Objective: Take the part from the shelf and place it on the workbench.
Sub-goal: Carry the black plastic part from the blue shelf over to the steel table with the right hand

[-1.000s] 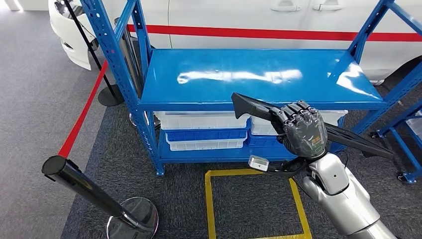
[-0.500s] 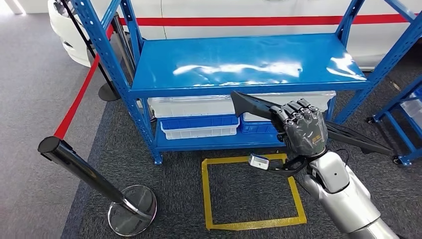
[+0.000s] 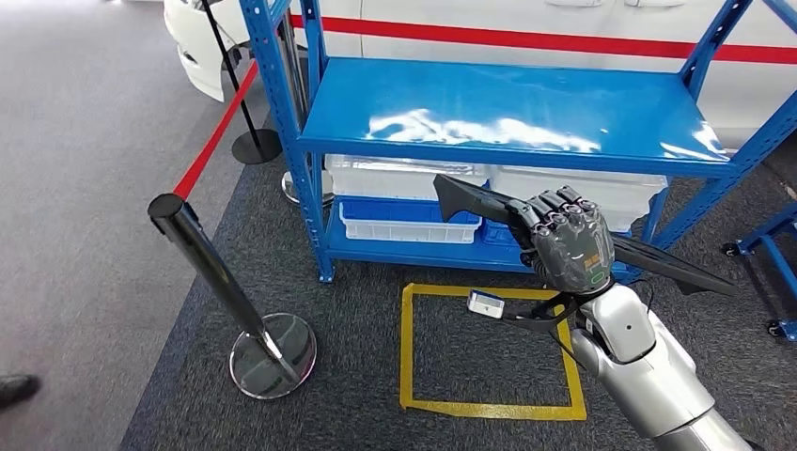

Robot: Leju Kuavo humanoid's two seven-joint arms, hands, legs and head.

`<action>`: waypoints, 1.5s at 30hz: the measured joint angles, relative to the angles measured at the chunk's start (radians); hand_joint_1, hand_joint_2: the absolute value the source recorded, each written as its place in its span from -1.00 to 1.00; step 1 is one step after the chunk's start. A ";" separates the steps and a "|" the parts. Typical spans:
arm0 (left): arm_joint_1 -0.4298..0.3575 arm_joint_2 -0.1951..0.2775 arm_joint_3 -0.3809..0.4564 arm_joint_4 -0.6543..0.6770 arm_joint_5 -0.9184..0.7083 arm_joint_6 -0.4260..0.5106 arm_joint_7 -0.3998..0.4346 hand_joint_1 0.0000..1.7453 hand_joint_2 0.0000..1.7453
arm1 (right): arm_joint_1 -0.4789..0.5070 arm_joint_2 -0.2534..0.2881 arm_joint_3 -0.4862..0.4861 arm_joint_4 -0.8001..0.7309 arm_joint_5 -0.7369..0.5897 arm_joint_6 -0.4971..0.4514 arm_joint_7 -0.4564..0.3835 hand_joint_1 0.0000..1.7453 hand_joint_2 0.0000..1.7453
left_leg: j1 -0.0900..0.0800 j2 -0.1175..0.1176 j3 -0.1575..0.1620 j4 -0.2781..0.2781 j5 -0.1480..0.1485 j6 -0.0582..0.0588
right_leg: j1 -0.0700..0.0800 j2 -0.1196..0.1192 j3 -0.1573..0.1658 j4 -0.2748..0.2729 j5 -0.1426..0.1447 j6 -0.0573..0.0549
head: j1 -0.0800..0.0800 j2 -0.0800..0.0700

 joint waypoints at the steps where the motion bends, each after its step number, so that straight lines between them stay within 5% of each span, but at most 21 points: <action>1: 0.001 0.000 0.000 0.000 0.000 0.000 0.000 -1.00 1.00 | 0.000 0.000 0.001 0.003 0.001 0.000 0.000 1.00 1.00 | 0.000 -0.008 -0.019 0.005 0.012 0.000 | 0.000 0.006 -0.007 0.056 -0.028 0.002 | 0.000 0.000; 3: 0.001 -0.001 0.000 0.000 0.000 0.000 -0.001 -1.00 1.00 | -0.001 0.000 0.004 0.008 0.002 0.000 0.000 1.00 1.00 | 0.002 -0.027 -0.060 0.020 0.032 -0.006 | -0.003 0.010 0.019 0.092 -0.014 0.007 | 0.000 0.000; 5: 0.001 -0.001 0.000 0.000 0.001 -0.001 -0.001 -1.00 1.00 | -0.006 0.000 0.007 0.013 0.002 0.000 0.000 1.00 1.00 | 0.007 -0.047 -0.102 0.045 0.047 -0.017 | -0.009 0.028 0.102 0.006 0.023 0.011 | 0.000 0.000; 7: 0.001 -0.001 0.000 0.000 0.002 -0.003 -0.002 -1.00 1.00 | -0.011 0.000 0.011 0.016 0.003 0.000 0.001 1.00 1.00 | 0.009 -0.066 -0.136 0.071 0.058 -0.030 | -0.011 0.069 0.176 -0.101 0.013 0.009 | 0.000 0.000; 9: 0.003 -0.001 -0.001 0.000 0.002 -0.003 -0.004 -1.00 1.00 | -0.014 0.000 0.013 0.020 0.005 0.000 0.001 1.00 1.00 | 0.007 -0.087 -0.154 0.083 0.074 -0.044 | -0.007 0.083 0.192 -0.132 -0.001 -0.001 | -0.001 0.000; 11: 0.008 0.000 -0.001 0.000 0.002 -0.003 -0.005 -1.00 1.00 | -0.017 0.001 0.018 0.024 0.006 0.000 0.002 1.00 1.00 | 0.008 -0.093 -0.168 0.087 0.081 -0.055 | -0.008 0.058 0.177 -0.128 0.012 -0.017 | -0.001 0.000; 14: 0.009 0.000 -0.001 0.000 0.006 -0.006 -0.007 -1.00 1.00 | -0.024 0.002 0.025 0.027 0.011 0.000 0.005 1.00 1.00 | 0.014 -0.038 -0.207 0.188 -0.026 -0.069 | -0.007 0.017 0.145 -0.130 0.042 -0.042 | -0.002 0.000; 16: 0.009 0.000 -0.001 0.000 0.013 -0.012 -0.006 -1.00 1.00 | -0.029 0.005 0.033 0.029 0.025 0.000 0.011 1.00 1.00 | 0.019 -0.018 -0.231 0.311 -0.106 -0.078 | -0.002 -0.009 0.117 -0.129 0.062 -0.047 | -0.002 0.000; 17: 0.009 0.002 -0.001 0.000 0.017 -0.017 -0.006 -1.00 1.00 | -0.036 0.010 0.041 0.032 0.040 0.000 0.018 1.00 1.00 | 0.021 -0.015 -0.230 0.353 -0.115 -0.081 | 0.000 -0.022 0.102 -0.129 0.073 -0.048 | -0.002 0.000; 19: 0.010 0.013 0.000 0.000 0.023 -0.035 -0.002 -1.00 1.00 | -0.067 0.035 0.071 0.041 0.092 0.000 0.044 1.00 1.00 | 0.021 -0.008 -0.179 0.342 -0.074 -0.079 | 0.005 -0.044 0.075 -0.128 0.094 -0.049 | -0.002 0.000; 21: 0.008 0.033 0.000 0.000 0.026 -0.056 0.007 -1.00 1.00 | -0.115 0.070 0.119 0.056 0.148 0.000 0.088 1.00 1.00 | 0.013 0.027 -0.071 0.215 -0.049 -0.061 | 0.011 -0.061 0.056 -0.128 0.114 -0.047 | -0.002 0.000; 23: 0.001 0.050 0.000 0.001 0.028 -0.066 0.011 -1.00 1.00 | -0.154 0.092 0.169 0.069 0.177 0.000 0.127 1.00 1.00 | 0.000 0.066 0.012 0.090 -0.069 -0.042 | 0.011 -0.083 0.051 -0.131 0.130 -0.040 | -0.002 0.000; 26: -0.002 0.061 0.000 0.001 0.030 -0.067 0.013 -1.00 1.00 | -0.180 0.103 0.210 0.081 0.181 0.000 0.150 1.00 1.00 | -0.008 0.060 0.019 0.046 -0.067 -0.027 | 0.006 -0.118 0.056 -0.143 0.149 -0.027 | -0.004 0.000; 28: 0.001 0.065 0.000 0.001 0.031 -0.067 0.014 -1.00 1.00 | -0.196 0.108 0.231 0.089 0.181 0.000 0.159 1.00 1.00 | -0.005 0.039 0.011 0.026 -0.037 -0.016 | 0.004 -0.095 0.056 -0.141 0.139 -0.016 | -0.005 0.000; 31: 0.005 0.066 0.000 0.001 0.031 -0.066 0.017 -1.00 1.00 | -0.206 0.110 0.246 0.097 0.179 0.000 0.165 1.00 1.00 | 0.001 0.007 -0.025 0.013 0.013 -0.005 | 0.003 -0.004 0.024 -0.021 0.006 -0.008 | -0.004 0.000; 33: 0.006 0.066 0.000 0.001 0.031 -0.066 0.017 -1.00 1.00 | -0.207 0.110 0.251 0.104 0.177 0.000 0.166 1.00 1.00 | 0.001 -0.018 -0.061 0.020 0.038 -0.004 | 0.006 0.010 0.008 0.087 -0.050 -0.008 | -0.004 0.000; 35: 0.007 0.066 0.000 0.001 0.031 -0.066 0.017 -1.00 1.00 | -0.208 0.110 0.256 0.109 0.174 0.000 0.166 1.00 1.00 | 0.001 -0.043 -0.100 0.034 0.059 -0.007 | 0.007 0.013 0.045 0.090 -0.024 -0.009 | -0.004 0.000; 37: 0.008 0.065 0.000 0.001 0.031 -0.066 0.018 -1.00 1.00 | -0.214 0.110 0.260 0.112 0.173 0.000 0.166 1.00 1.00 | 0.001 -0.067 -0.138 0.055 0.075 -0.015 | 0.006 0.040 0.136 -0.025 0.007 -0.014 | -0.004 0.000; 39: 0.009 0.064 0.000 0.001 0.026 -0.066 0.022 -1.00 1.00 | -0.219 0.111 0.262 0.114 0.171 0.000 0.167 1.00 1.00 | 0.002 -0.088 -0.163 0.072 0.088 -0.026 | 0.007 0.075 0.192 -0.117 0.002 -0.020 | -0.004 0.000; 43: 0.013 0.065 -0.005 0.001 0.012 -0.061 0.023 -1.00 1.00 | -0.233 0.112 0.270 0.122 0.167 0.000 0.167 1.00 1.00 | 0.005 -0.112 -0.186 0.077 0.108 -0.052 | 0.007 0.053 0.181 -0.139 0.020 -0.040 | -0.004 0.000; 45: 0.012 0.065 -0.007 0.001 0.009 -0.059 0.018 -1.00 1.00 | -0.244 0.114 0.277 0.123 0.168 0.000 0.166 1.00 1.00 | 0.010 -0.071 -0.211 0.140 0.035 -0.064 | 0.002 0.024 0.161 -0.147 0.045 -0.053 | -0.006 0.000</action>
